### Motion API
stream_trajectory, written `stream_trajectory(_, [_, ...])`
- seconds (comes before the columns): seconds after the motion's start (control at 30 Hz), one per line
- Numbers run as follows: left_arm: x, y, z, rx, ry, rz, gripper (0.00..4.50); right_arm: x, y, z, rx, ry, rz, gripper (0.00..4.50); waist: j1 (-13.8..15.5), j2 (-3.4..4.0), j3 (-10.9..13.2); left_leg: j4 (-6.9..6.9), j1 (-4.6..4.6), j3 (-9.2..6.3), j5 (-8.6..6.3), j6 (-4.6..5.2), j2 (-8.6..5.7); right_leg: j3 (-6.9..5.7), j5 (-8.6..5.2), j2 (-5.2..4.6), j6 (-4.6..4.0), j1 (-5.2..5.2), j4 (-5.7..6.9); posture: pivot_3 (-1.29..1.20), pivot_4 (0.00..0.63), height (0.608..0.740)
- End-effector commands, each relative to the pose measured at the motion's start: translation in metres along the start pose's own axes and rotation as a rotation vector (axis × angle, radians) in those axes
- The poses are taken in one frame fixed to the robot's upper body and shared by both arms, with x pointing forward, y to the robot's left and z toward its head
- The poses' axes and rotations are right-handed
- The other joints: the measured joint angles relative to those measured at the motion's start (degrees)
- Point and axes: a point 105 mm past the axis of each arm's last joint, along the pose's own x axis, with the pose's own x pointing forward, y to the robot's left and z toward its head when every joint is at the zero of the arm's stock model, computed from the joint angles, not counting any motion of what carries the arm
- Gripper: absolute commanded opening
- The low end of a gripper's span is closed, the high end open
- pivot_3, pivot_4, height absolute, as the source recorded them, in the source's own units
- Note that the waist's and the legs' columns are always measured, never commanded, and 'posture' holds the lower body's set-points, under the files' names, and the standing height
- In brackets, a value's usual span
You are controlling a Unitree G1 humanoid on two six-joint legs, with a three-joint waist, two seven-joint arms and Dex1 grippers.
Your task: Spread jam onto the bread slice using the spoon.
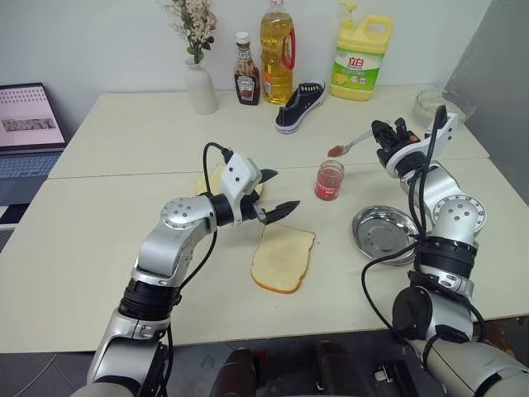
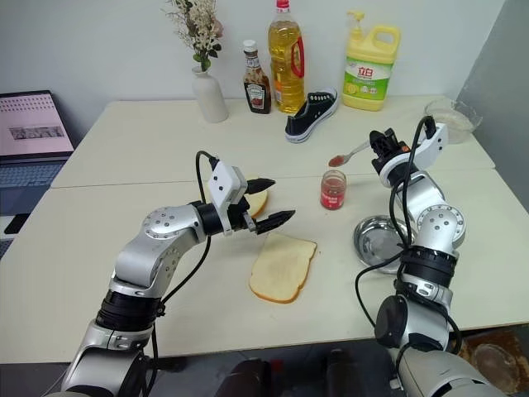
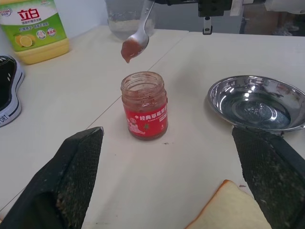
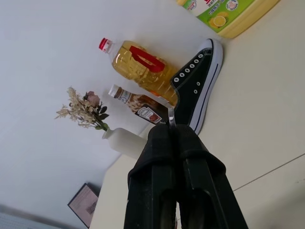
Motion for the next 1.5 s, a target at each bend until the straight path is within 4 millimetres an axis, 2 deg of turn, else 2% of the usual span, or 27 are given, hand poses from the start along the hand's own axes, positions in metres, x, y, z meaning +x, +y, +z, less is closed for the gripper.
stream_trajectory(0.03, [-0.008,0.005,0.013,0.044,-0.04,0.004,4.5,-0.009,0.026,0.012,0.042,-0.05,0.103,0.03,0.0,0.0,0.0,0.0,0.0,0.0,0.0,0.0,0.0,0.0,0.0,0.0,0.0,0.0,0.0,0.0,0.15,0.74])
stream_trajectory(0.2, [-0.031,-0.005,0.014,0.041,-0.036,-0.06,4.5,-0.022,0.05,0.007,0.094,-0.021,0.183,0.03,-0.22,0.04,0.02,-0.05,-0.02,0.0,0.0,0.0,0.05,0.01,0.0,0.0,0.0,-0.06,0.01,0.0,0.15,0.74])
stream_trajectory(0.3, [-0.053,-0.017,0.009,0.032,0.021,-0.137,4.5,-0.033,0.062,-0.005,0.074,0.04,0.225,0.03,-0.44,0.05,0.02,-0.07,-0.16,-0.02,0.0,0.0,0.13,0.0,0.0,0.0,-0.01,-0.21,0.03,0.0,0.15,0.74])
stream_trajectory(0.43, [-0.076,-0.02,0.005,0.0,0.084,-0.171,4.5,-0.048,0.076,-0.03,0.052,0.151,0.269,0.03,-0.78,0.08,0.03,-0.07,-0.21,-0.04,0.0,0.01,0.2,-0.01,-0.01,0.0,-0.02,-0.26,0.05,0.0,0.15,0.74])
stream_trajectory(0.6, [-0.1,-0.043,-0.005,-0.037,0.151,-0.236,4.5,-0.075,0.085,-0.069,-0.003,0.341,0.342,0.03,-0.92,0.09,0.04,-0.06,-0.23,0.0,0.0,0.01,0.34,0.02,-0.03,-0.03,-0.02,-0.24,-0.04,0.0,0.15,0.74])
stream_trajectory(0.8, [-0.113,-0.055,-0.018,-0.037,0.207,-0.251,4.5,-0.094,0.071,-0.103,-0.067,0.488,0.34,0.03,-0.88,0.08,0.04,-0.05,-0.22,0.0,-0.01,0.02,0.41,-0.02,-0.15,0.01,-0.2,-0.23,-0.06,0.0,0.15,0.74])
stream_trajectory(1.03, [-0.119,-0.068,-0.028,-0.051,0.224,-0.254,4.5,-0.103,0.05,-0.13,-0.159,0.566,0.317,0.03,-0.93,0.08,0.04,-0.07,-0.19,0.09,-0.01,0.01,0.75,0.01,-0.21,0.37,-0.16,-0.26,-0.11,0.0,0.15,0.74])
stream_trajectory(1.23, [-0.117,-0.074,-0.032,-0.068,0.225,-0.253,4.5,-0.101,0.035,-0.147,-0.26,0.599,0.308,0.03,-0.92,0.08,0.04,-0.07,-0.19,0.08,-0.01,0.01,0.9,-0.01,-0.21,0.54,-0.26,-0.37,-0.01,0.0,0.15,0.74])
stream_trajectory(1.5, [-0.117,-0.075,-0.031,-0.078,0.232,-0.231,4.5,-0.089,0.027,-0.16,-0.333,0.605,0.322,0.03,-0.91,0.08,0.04,-0.06,-0.21,0.12,-0.01,0.01,0.9,0.02,-0.21,0.55,-0.26,-0.4,-0.02,0.0,0.15,0.74])
